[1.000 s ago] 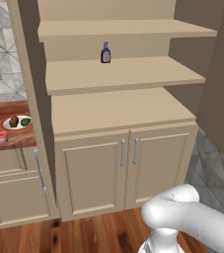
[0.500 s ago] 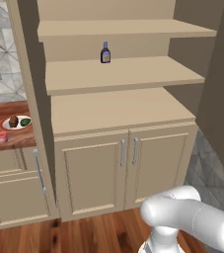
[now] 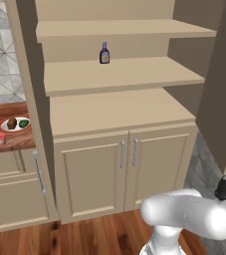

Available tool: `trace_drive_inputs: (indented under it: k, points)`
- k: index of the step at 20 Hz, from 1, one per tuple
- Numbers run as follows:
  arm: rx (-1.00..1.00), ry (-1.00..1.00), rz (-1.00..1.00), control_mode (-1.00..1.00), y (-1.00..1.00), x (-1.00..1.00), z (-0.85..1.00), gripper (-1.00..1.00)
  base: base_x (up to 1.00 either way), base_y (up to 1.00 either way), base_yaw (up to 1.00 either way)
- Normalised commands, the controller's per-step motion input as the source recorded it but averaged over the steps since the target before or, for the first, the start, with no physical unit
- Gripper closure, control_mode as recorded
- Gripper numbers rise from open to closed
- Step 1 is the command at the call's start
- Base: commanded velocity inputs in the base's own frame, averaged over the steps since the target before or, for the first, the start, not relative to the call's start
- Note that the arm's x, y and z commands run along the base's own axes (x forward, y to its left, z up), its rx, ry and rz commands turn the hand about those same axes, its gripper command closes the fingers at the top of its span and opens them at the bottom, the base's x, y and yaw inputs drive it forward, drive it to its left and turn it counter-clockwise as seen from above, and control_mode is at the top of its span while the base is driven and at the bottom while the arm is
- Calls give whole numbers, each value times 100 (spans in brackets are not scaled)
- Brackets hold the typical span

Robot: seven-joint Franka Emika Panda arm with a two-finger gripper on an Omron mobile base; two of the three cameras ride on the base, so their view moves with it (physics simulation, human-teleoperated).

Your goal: Pick the avocado and bread from the counter and place them on the plate. Then pick the jam from the cabinet and place it next to the plate. Lastly close the cabinet door.

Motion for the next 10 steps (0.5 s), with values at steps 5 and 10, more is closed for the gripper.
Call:
trace_drive_inputs:
  k: [5,10]
  points:
    - [-21,5,4,-100,100,85,0,-100,0,0,0]
    - [-23,-1,1,-100,100,76,3,-100,0,0,0]
